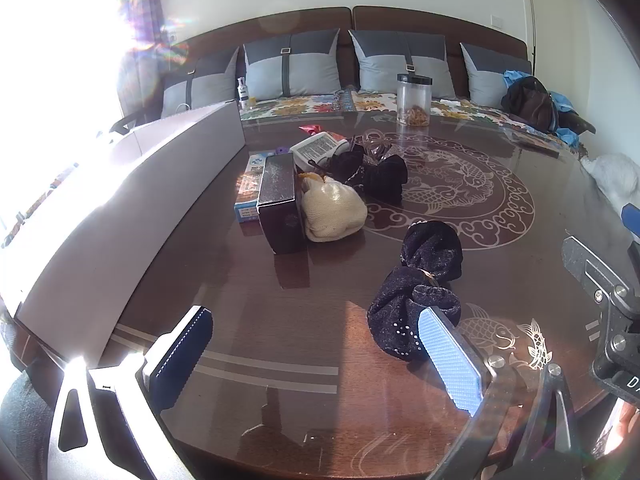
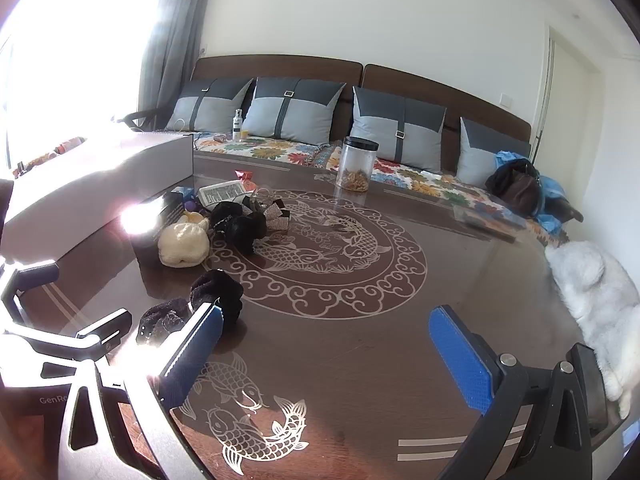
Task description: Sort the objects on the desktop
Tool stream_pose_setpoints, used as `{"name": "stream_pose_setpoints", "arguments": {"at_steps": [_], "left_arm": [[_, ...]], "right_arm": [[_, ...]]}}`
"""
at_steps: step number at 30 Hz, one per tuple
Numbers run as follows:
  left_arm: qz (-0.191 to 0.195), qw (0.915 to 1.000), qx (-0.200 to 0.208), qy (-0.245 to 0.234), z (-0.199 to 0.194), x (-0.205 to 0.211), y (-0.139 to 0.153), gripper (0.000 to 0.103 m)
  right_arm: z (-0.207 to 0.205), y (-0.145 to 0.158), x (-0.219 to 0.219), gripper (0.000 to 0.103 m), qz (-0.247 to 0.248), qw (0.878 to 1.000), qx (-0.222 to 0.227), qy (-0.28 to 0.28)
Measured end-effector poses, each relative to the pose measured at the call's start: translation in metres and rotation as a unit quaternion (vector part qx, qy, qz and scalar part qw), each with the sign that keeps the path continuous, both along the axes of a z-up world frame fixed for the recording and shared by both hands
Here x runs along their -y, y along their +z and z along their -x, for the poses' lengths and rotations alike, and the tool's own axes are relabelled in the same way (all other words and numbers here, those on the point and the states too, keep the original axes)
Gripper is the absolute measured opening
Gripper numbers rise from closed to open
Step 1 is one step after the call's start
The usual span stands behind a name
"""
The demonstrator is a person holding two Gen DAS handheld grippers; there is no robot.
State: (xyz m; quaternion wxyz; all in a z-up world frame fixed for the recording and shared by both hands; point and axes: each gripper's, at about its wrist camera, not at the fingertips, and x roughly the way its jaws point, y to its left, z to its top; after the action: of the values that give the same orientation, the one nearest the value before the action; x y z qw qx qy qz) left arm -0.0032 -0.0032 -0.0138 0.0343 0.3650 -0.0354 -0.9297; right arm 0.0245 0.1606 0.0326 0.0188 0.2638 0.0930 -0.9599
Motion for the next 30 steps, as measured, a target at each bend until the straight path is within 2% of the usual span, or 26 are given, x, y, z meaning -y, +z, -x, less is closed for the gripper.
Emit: {"name": "stream_pose_setpoints", "arguments": {"at_steps": [30], "left_arm": [[-0.004, 1.0000, 0.005, -0.002, 0.0030, -0.0009, -0.0034, 0.103]], "right_arm": [[0.0034, -0.0074, 0.0049, 0.103, -0.005, 1.000, 0.009, 0.010]]}}
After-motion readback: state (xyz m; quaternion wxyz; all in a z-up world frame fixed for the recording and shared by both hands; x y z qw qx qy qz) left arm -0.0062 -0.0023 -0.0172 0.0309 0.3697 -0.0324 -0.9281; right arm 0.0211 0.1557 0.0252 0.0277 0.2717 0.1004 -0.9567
